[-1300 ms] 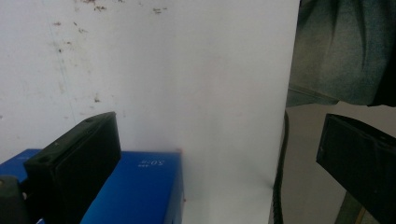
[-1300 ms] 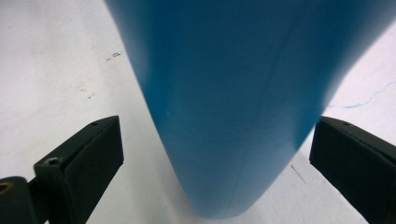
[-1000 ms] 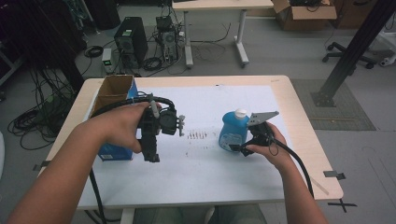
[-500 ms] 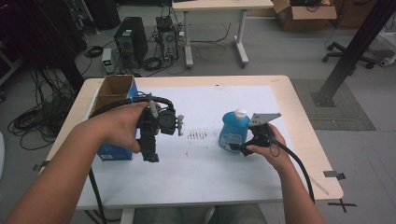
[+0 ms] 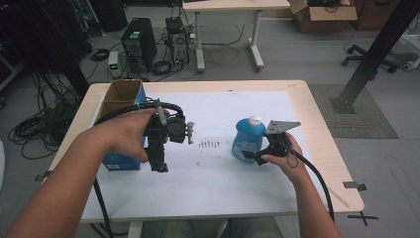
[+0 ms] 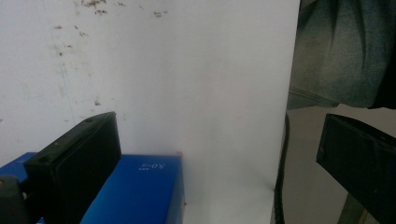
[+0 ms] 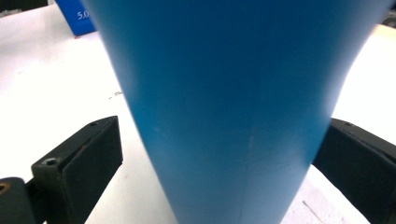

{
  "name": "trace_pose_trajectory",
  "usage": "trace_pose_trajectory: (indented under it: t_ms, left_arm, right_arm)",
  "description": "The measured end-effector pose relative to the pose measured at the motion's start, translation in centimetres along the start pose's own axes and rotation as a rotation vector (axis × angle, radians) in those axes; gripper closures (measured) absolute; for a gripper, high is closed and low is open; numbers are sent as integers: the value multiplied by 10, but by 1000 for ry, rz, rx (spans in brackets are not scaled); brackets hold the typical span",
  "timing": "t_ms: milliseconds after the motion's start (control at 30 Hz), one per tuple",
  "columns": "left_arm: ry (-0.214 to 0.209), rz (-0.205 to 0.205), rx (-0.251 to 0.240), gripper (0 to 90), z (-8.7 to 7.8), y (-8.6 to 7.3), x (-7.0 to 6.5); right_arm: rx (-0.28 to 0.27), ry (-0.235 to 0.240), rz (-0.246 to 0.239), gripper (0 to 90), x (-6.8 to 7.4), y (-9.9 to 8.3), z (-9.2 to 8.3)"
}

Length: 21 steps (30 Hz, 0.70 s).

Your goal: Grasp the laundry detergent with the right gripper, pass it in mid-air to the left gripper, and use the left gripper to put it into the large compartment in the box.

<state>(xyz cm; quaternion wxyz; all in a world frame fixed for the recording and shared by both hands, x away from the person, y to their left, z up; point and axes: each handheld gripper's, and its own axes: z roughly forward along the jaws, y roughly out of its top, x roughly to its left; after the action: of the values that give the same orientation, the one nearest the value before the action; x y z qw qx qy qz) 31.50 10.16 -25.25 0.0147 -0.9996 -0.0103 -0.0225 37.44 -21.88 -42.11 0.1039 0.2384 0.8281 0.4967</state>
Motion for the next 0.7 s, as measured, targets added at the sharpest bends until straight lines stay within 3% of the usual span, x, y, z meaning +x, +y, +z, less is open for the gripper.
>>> trace_pose_trajectory:
  t_ms: [433,700]
  left_arm:
    - [-6,0,6,2,3,-1,0]
    - [-7,0,6,2,3,0,0]
  right_arm:
    - [-39,-44,12,37,0,-1,1]
    - [-48,-64,15,96,0,-2,1]
